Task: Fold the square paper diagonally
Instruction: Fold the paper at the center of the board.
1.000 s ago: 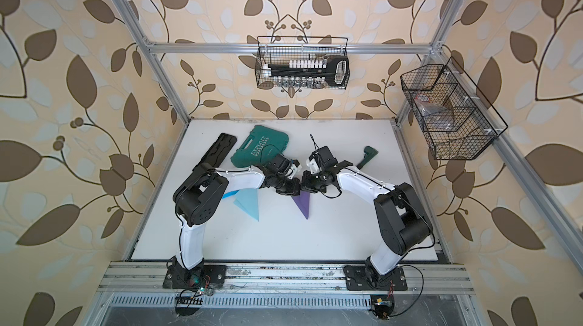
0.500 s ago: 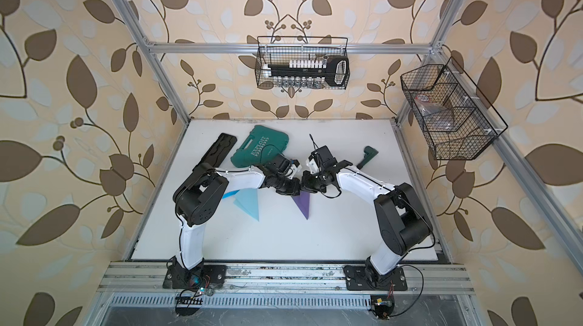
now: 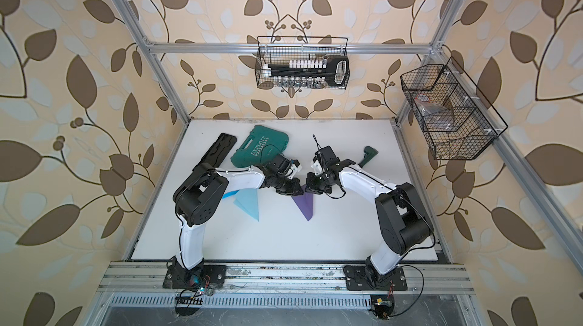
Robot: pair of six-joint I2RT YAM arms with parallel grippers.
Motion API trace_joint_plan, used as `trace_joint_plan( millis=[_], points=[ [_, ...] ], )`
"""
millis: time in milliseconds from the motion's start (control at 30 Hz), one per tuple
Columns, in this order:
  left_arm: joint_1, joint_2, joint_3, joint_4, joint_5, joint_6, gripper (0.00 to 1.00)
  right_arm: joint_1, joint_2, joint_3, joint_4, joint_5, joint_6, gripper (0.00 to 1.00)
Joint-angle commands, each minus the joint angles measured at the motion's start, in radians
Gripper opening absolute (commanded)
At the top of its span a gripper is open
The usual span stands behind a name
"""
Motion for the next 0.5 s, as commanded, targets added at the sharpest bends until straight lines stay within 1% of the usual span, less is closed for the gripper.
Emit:
trace_joint_plan(
  millis=[0,267,467],
  points=[
    [-0.002,-0.016,-0.033,-0.047,-0.020,0.020,0.14,-0.012,0.027,0.018,-0.007,0.009,-0.018,0.01],
    [-0.003,-0.017,-0.037,-0.057,-0.028,0.018,0.13,-0.017,0.093,0.025,0.063,-0.010,0.026,0.01],
    [-0.003,-0.014,-0.038,-0.068,-0.036,0.019,0.11,-0.017,0.121,0.025,0.105,-0.022,0.053,0.02]
  ],
)
